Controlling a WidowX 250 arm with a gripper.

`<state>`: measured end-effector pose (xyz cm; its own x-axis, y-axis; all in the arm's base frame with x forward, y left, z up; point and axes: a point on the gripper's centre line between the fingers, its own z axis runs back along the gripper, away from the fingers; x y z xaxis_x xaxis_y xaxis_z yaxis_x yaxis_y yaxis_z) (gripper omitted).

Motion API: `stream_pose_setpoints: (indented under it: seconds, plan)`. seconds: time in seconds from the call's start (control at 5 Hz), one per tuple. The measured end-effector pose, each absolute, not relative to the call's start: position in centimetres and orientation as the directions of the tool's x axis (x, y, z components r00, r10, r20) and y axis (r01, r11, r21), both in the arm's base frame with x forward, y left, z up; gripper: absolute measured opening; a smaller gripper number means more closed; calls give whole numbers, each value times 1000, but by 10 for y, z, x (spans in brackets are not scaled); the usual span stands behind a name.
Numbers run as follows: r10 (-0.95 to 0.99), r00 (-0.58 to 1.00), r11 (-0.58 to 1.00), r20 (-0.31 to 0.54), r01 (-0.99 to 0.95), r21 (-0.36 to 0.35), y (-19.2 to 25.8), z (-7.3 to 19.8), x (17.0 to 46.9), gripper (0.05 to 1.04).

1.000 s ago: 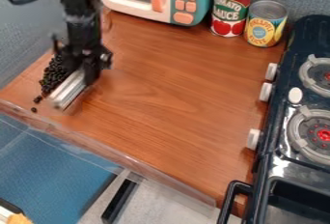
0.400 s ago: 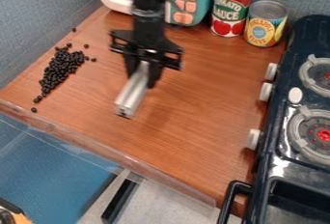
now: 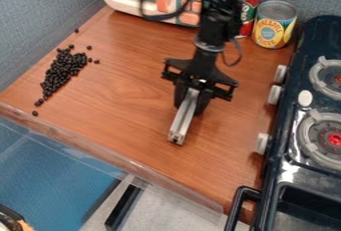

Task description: Sweep into pile

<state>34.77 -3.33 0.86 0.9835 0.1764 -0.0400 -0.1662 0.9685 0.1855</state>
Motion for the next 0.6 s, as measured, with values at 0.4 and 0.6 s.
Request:
stream_pose_setpoints:
  seconds: [0.4, 0.6]
  plan:
    - [271, 962, 938, -35, -256, 233, -77, 16, 368, 942]
    - [272, 962, 944, -12, -265, 195, -99, 50, 366, 1008]
